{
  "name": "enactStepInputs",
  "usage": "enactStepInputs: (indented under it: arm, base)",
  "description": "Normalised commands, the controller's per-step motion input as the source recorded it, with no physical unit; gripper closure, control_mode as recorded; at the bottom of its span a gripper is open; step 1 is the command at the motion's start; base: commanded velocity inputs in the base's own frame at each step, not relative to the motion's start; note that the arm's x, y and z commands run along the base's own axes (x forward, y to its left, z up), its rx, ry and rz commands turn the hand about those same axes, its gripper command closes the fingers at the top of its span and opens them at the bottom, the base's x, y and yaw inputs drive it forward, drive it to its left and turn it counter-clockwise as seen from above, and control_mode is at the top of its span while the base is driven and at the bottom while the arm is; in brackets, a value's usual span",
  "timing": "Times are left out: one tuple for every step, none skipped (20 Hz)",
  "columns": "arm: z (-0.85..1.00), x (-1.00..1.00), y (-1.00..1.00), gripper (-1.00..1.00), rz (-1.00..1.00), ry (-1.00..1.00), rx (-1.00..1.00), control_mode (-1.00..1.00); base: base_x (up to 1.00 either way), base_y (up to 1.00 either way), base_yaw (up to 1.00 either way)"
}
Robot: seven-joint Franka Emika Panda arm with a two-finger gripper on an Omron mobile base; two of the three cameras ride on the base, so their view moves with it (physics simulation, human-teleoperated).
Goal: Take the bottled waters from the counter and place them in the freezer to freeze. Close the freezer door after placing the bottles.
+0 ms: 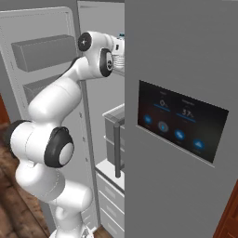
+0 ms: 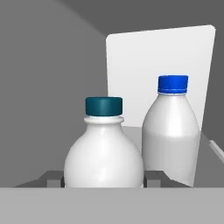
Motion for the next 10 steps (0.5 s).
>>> enactStepInputs:
  arm:
    - [-0.03, 0.0, 0.0, 1.0, 0.0, -0.14, -0.01, -1.0]
    - [-0.05, 0.04, 0.0, 1.0, 0.0, -0.09, -0.01, -1.0]
    - [-0.07, 0.04, 0.0, 1.0, 0.0, -0.07, -0.02, -1.0]
    - [-0.05, 0.0, 0.0, 1.0, 0.0, -0.08, -0.02, -1.0]
    - [-0.07, 0.0, 0.0, 1.0, 0.0, -0.08, -0.02, -1.0]
    - [-0.1, 0.0, 0.0, 1.0, 0.0, -0.07, -0.03, -1.0]
    - [-0.09, 0.0, 0.0, 1.0, 0.0, -0.07, -0.04, -1.0]
    - [-0.09, 0.0, 0.0, 1.0, 0.0, -0.06, -0.04, -1.0]
    - [-0.13, 0.0, 0.0, 1.0, 0.0, -0.04, -0.05, -1.0]
    - [-0.16, 0.0, 0.0, 1.0, 0.0, -0.02, -0.06, -1.0]
  base:
    - [0.0, 0.0, 0.0]
    - [0.0, 0.0, 0.0]
    - [0.0, 0.0, 0.0]
    - [0.0, 0.0, 0.0]
    - [0.0, 0.0, 0.0]
    - [0.0, 0.0, 0.0]
    - [0.0, 0.0, 0.0]
    - [0.0, 0.0, 0.0]
    - [0.0, 0.0, 0.0]
    - [0.0, 0.0, 0.0]
